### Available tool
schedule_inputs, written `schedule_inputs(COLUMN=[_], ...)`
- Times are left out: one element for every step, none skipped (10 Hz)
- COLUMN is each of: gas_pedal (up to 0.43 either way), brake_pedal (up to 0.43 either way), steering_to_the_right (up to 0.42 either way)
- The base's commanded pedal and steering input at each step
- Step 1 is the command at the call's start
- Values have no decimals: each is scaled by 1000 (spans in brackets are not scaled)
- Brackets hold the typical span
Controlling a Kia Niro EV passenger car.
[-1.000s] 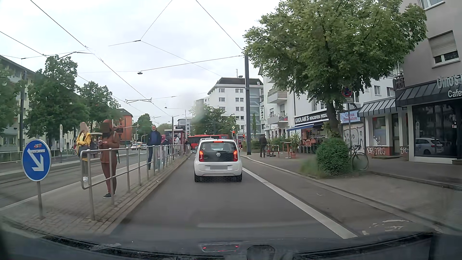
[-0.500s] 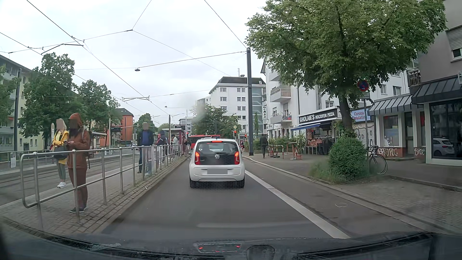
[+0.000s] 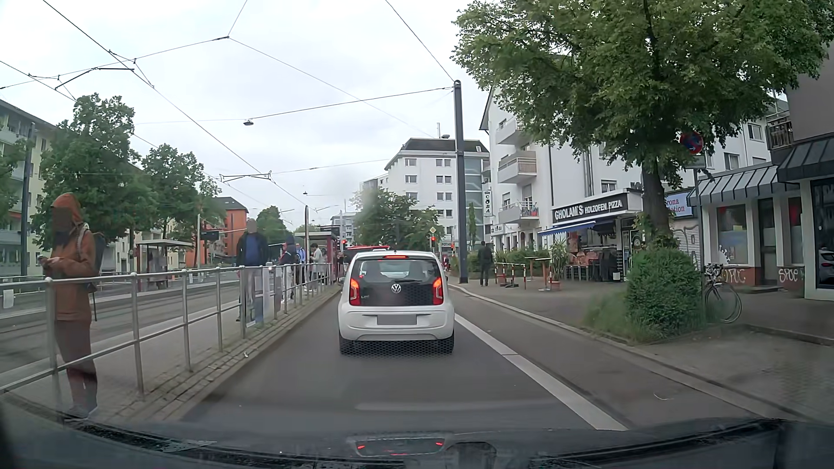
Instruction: Follow the waypoints while adhering to traffic rules and regulations
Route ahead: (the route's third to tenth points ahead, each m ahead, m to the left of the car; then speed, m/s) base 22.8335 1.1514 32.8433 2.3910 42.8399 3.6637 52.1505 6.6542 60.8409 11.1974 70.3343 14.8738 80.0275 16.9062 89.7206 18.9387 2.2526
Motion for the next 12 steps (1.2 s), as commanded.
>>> schedule_inputs(gas_pedal=[0,0,0,0,0,0,0,0,0,0,0,0], brake_pedal=[128,134,140,140,140,140,140,146,140,140,146,152], steering_to_the_right=[-96,-103,-108,-110,-111,-113,-114,-115,-115,-115,-115,-115])
